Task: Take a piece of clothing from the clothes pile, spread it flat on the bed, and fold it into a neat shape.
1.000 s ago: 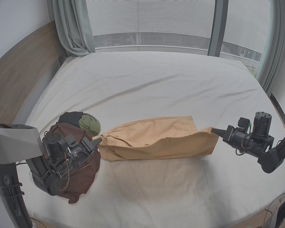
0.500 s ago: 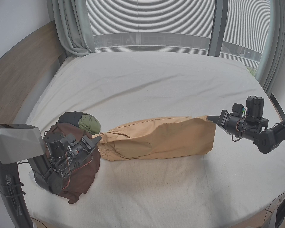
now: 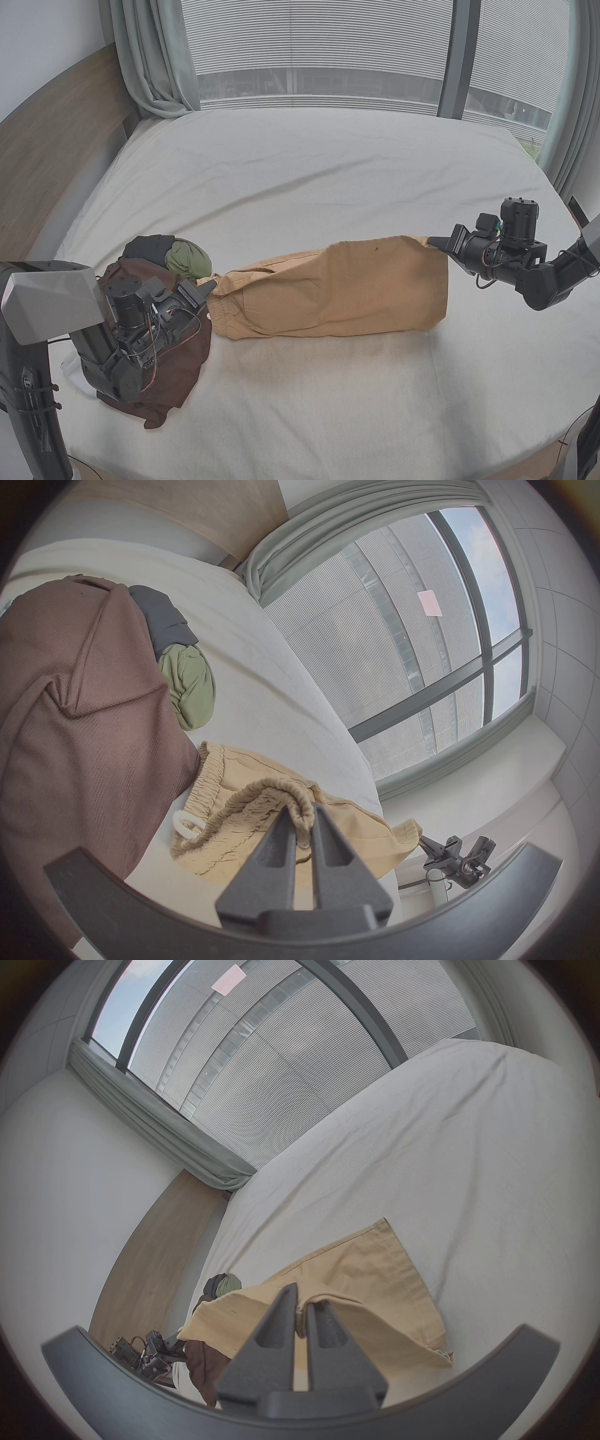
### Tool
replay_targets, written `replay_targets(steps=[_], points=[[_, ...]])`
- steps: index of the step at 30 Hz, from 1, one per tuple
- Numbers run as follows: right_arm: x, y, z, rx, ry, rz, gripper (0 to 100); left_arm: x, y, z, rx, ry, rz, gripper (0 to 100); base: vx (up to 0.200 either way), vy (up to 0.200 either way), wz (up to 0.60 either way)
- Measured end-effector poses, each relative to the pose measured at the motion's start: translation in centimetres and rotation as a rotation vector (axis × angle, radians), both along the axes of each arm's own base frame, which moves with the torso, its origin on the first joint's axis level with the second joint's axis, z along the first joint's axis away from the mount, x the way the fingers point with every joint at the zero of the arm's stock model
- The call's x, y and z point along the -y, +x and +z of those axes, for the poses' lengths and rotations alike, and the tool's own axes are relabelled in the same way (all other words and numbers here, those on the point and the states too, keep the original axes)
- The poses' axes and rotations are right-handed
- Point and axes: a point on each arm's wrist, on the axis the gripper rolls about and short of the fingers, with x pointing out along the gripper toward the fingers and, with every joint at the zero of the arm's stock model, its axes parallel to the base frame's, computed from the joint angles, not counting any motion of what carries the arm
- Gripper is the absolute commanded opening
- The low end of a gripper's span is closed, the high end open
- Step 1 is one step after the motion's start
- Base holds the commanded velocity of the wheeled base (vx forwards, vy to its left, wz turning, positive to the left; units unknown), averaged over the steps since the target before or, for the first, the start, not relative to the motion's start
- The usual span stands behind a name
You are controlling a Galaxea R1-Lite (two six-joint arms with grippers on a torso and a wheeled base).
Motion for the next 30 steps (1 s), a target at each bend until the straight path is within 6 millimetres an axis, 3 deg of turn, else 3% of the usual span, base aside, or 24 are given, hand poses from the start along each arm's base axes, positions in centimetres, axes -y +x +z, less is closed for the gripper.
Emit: replay_targets(steps=[30], points=[[-0.7,6.8,-3.5,0.033,0.032,-0.035,0,1.0,5.3,-2.1,0.034,-0.008,0.013,0,0.0,0.0,0.0]])
